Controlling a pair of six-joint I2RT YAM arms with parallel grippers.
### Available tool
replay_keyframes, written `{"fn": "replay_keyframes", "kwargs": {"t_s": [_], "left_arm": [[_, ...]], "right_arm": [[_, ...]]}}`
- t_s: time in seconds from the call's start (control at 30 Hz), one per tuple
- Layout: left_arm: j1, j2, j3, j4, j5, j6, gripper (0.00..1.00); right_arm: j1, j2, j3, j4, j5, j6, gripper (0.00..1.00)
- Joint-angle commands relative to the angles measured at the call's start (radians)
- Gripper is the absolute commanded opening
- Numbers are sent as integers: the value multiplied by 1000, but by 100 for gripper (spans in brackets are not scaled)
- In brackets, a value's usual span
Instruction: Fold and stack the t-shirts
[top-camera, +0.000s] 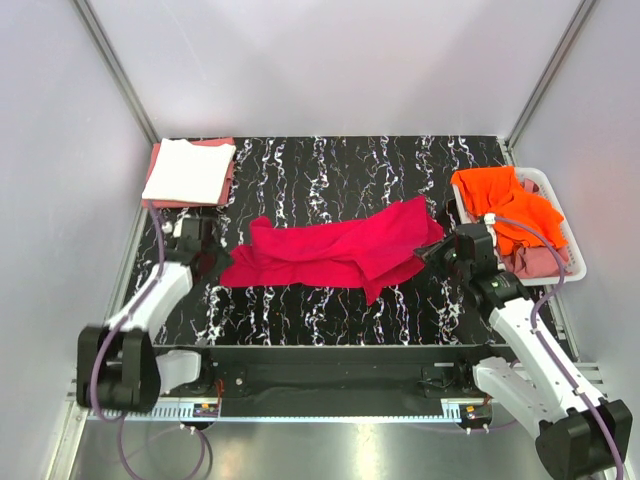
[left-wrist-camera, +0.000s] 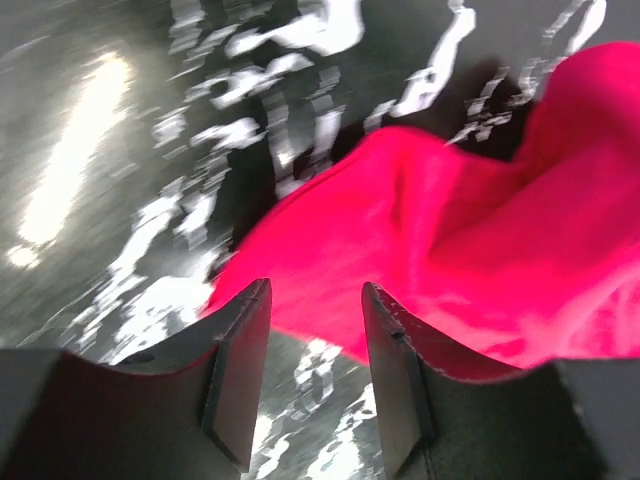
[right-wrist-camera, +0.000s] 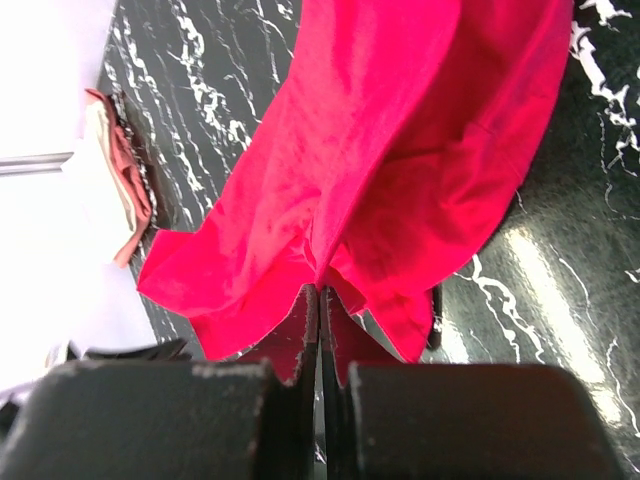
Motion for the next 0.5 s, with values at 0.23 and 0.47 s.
{"fn": "replay_keyframes", "kwargs": {"t_s": [0.23,0.47], "left_arm": [[19,-81,-110,19,-128,-133,45],[20,-119,-173,36,-124,-164,46]], "right_arm": [[1,13,57,1,-22,-25,0],[1,-8,35,-2,-22,-20,0]]}}
